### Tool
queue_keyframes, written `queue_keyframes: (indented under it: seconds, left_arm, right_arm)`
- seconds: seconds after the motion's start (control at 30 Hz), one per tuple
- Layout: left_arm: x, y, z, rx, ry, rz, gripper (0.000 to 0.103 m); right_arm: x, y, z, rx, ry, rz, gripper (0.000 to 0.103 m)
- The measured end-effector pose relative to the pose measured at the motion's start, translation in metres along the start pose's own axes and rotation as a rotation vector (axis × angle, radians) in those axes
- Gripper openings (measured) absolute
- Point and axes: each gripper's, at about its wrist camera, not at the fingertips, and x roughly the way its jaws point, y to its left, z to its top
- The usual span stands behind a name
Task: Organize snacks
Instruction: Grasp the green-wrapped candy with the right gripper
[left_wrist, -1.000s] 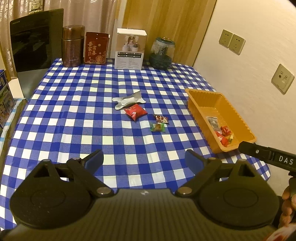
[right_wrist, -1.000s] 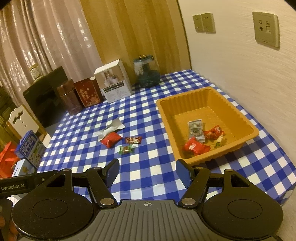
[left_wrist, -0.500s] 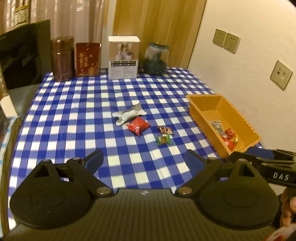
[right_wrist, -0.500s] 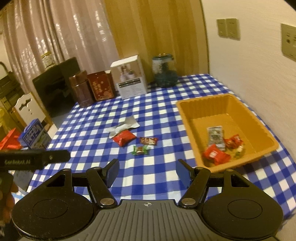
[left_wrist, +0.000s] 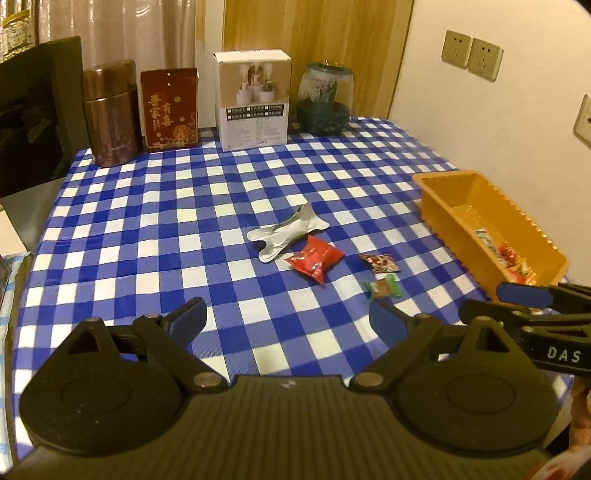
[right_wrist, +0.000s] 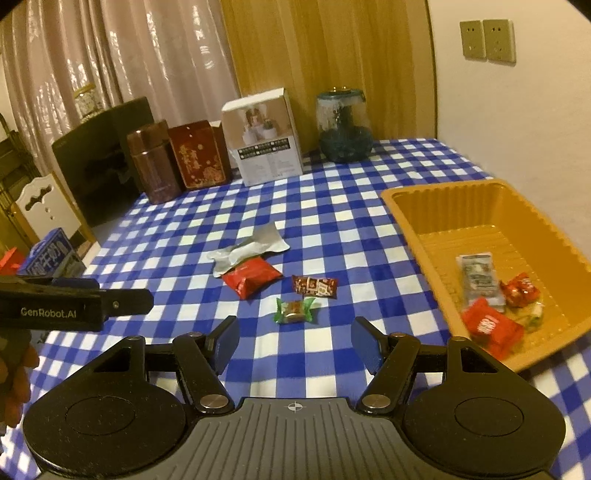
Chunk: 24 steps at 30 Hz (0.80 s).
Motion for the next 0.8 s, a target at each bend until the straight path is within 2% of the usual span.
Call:
queue_keyframes:
  seconds: [0.2,0.43,0.8]
  left_arm:
    - [0.029,0.007,0.001,0.035,-0.015,0.006,0.094]
    - [0.057,0.015,0.005,0.004,0.001,-0.016,0.094]
    - [0.083,0.018,0.012,0.009,0.023,-0.05,0.094]
  right_arm:
    - [0.041,0.001,-0.002,-0.007,0.009,-0.018,0.067]
    - [0.084,0.01,-0.005,-0.033,0.019,-0.027,0.066]
    - [0.127,0.009,-0.008,-0.06,0.051,-0.061,0.05]
